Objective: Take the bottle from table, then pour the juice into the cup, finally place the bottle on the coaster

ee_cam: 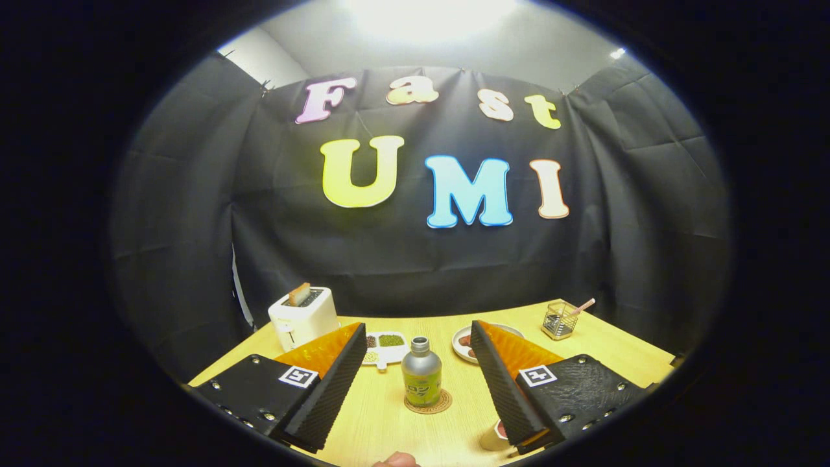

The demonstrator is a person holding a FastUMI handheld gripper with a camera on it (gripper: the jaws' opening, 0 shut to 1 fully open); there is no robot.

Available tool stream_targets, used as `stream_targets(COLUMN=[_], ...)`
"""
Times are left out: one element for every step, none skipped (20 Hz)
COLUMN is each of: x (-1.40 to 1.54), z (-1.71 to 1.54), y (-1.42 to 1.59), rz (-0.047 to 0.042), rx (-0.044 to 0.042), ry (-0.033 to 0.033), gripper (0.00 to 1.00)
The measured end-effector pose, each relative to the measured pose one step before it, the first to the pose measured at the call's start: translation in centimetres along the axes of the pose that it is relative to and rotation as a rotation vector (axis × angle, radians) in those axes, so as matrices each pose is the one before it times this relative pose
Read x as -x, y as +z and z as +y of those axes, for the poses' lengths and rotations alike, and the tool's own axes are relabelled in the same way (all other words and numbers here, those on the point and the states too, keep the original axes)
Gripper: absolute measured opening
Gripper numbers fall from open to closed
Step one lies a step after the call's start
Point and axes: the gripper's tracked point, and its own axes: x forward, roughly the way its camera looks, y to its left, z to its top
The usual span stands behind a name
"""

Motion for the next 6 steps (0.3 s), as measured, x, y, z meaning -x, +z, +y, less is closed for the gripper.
stream_targets(x=[0.478,0.523,0.402,0.294,0.333,0.25], z=[0.234,0.125,0.067,-0.076,0.083,-0.055], y=[0.744,0.685,0.425,0.325,0.345,0.259], rz=[-0.01524,-0.01201,-0.00632,-0.00354,-0.00563,-0.00382], rx=[-0.00337,0.00122,0.00366,0.00271,0.00044,-0.00205], ry=[0.0082,0.00447,0.00291,0.00188,0.00441,0.00087], gripper=[0.97,0.97,0.97,0.97,0.97,0.97])
